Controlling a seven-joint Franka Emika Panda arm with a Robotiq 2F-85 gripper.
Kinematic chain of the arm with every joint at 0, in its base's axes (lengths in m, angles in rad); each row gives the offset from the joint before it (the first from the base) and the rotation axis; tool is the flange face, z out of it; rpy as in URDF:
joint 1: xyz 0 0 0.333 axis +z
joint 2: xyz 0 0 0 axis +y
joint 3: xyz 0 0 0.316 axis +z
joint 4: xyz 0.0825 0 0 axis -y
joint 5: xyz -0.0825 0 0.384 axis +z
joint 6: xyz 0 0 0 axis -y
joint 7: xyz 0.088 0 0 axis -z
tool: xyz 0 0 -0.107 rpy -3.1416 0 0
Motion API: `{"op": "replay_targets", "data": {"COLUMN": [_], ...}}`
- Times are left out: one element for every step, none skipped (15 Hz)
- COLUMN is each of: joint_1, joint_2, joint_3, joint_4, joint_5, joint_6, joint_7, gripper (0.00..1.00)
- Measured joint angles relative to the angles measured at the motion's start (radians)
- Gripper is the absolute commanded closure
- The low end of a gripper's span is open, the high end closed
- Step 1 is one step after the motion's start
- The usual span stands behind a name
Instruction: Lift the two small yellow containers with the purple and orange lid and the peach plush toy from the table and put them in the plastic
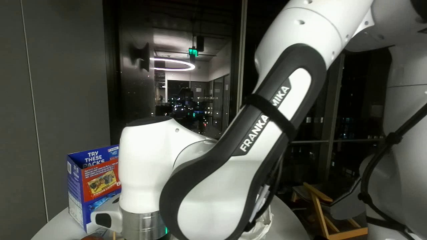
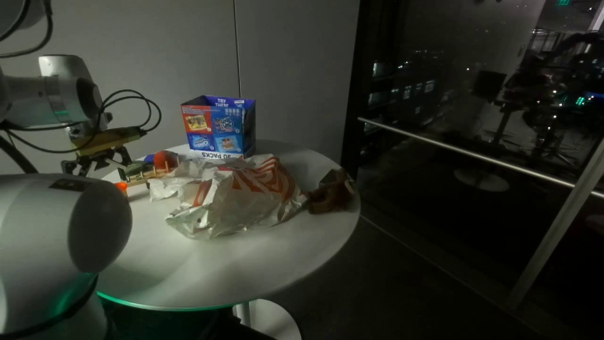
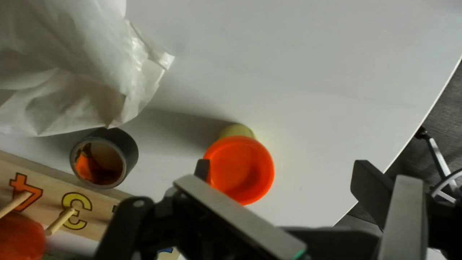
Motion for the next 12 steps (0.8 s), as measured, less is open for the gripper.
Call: {"op": "replay_targets", "data": {"joint_1": [-0.011, -0.022, -0.032, -0.042, -0.05, -0.056, -0.061, -0.065, -0.069, -0.073, -0.076, -0.077], "joint_2": [0.035, 0.071, 0.106, 0.138, 0.166, 0.192, 0.214, 0.231, 0.245, 0.254, 0.258, 0.258], "joint_3": [0.001, 0.003, 0.003, 0.003, 0.004, 0.004, 0.004, 0.005, 0.008, 0.013, 0.018, 0.024], "joint_4": [0.022, 0.045, 0.066, 0.086, 0.105, 0.122, 0.138, 0.152, 0.164, 0.176, 0.186, 0.195], "joint_5": [-0.022, -0.051, -0.082, -0.106, -0.127, -0.146, -0.162, -0.176, -0.184, -0.186, -0.186, -0.186], "joint_6": [0.002, 0.005, 0.006, 0.005, 0.005, 0.005, 0.005, 0.004, 0.001, -0.007, -0.019, -0.039], "joint_7": [-0.008, -0.013, -0.014, -0.015, -0.017, -0.02, -0.021, -0.022, -0.025, -0.026, -0.026, -0.026], "gripper": [0.0, 0.0, 0.0, 0.0, 0.25, 0.26, 0.34, 0.42, 0.49, 0.55, 0.62, 0.73]}}
